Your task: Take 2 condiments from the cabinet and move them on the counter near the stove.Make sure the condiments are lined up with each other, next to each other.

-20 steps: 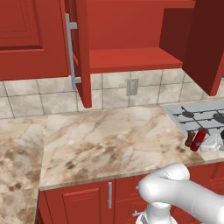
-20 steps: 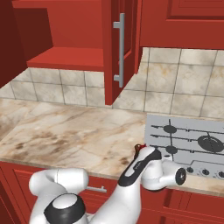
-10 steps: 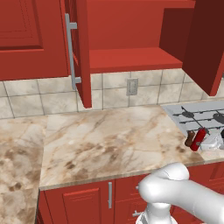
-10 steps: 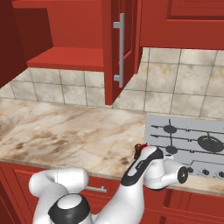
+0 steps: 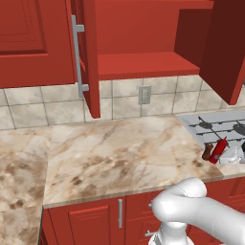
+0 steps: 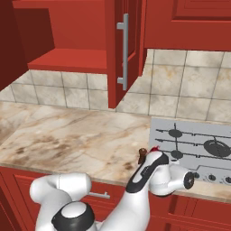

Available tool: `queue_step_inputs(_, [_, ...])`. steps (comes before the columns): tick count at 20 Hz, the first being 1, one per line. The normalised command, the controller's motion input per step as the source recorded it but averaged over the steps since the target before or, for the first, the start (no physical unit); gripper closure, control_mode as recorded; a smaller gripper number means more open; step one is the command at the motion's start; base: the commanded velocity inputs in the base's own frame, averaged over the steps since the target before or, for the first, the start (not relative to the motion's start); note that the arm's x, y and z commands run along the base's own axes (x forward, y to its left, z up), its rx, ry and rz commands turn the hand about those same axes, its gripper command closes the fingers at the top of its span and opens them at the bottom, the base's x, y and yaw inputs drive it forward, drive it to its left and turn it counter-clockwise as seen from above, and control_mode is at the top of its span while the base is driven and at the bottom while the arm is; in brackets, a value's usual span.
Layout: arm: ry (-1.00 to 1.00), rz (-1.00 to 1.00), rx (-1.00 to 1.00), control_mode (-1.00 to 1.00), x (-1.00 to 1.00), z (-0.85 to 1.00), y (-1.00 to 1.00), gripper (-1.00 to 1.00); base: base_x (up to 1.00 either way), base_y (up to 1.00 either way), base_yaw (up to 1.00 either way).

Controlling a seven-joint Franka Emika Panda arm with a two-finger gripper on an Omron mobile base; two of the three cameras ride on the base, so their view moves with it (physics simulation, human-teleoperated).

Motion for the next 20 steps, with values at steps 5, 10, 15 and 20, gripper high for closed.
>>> queue_step_inputs(5, [-0.1, 0.0, 0.0, -1.0, -0.21, 0.0, 0.0, -1.0, 0.0, 0.0, 0.0])
queue_step_inputs(10, [-0.22, 0.0, 0.0, -1.0, -0.19, 0.0, 0.05, -1.0, 0.0, 0.0, 0.0])
queue_step_inputs(15, [-0.22, 0.02, 0.0, -1.0, -0.16, 0.0, 0.25, -1.0, 0.0, 0.0, 0.0])
queue_step_inputs(20, [-0.17, 0.03, 0.0, -1.0, -0.09, 0.0, 0.28, -1.0, 0.0, 0.0, 0.0])
